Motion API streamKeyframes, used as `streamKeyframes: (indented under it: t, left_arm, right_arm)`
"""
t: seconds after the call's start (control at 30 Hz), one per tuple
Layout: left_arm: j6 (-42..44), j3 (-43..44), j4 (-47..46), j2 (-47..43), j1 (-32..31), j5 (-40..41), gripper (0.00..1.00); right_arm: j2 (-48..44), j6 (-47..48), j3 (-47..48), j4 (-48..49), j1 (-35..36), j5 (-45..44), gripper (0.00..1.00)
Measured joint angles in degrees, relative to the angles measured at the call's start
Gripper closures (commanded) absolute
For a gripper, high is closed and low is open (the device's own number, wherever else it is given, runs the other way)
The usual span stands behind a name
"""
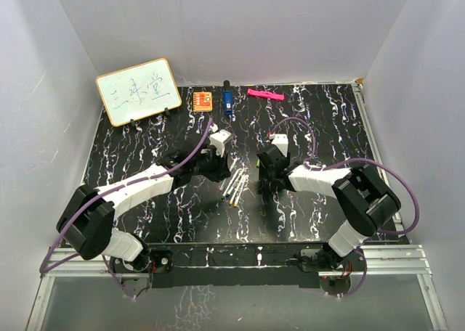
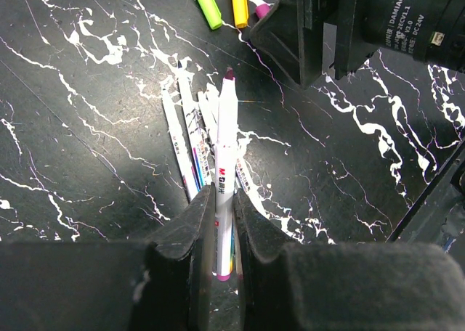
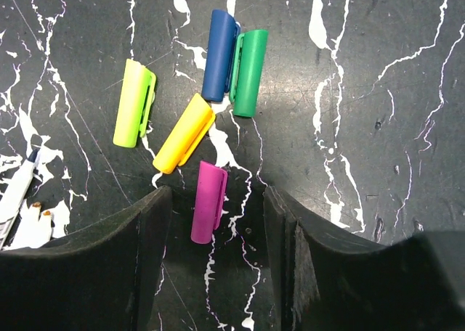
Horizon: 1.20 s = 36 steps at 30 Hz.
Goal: Insert the pens into the pen caps
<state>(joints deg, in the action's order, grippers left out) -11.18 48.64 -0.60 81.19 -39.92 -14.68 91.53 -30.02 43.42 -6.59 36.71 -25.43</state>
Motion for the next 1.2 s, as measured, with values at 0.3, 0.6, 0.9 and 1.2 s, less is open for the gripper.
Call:
streamKeyframes:
  t: [0.3,0.6,0.9,1.2]
  left_arm:
    - [-0.4,0.0,-0.2,0.0,0.0,0.0,1.0]
    - [-0.4,0.0,-0.2,0.0,0.0,0.3,1.0]
    - [-0.4,0.0,-0.2,0.0,0.0,1.2,1.0]
    - [-0.4,0.0,-0.2,0.0,0.0,1.9,1.0]
  right_arm:
    - [1.6,-0.4,1.3,0.1,0.0,-1.4,0.52]
    - [2.0,-1.0,1.8,-0.3,0.4,-1.7,0.66]
    - [2.0,-3.1,1.8,-1.2,1.2,-2.6,0.66]
    - [2.5,-4.6,2.8,-3.0,2.6,-3.2,1.0]
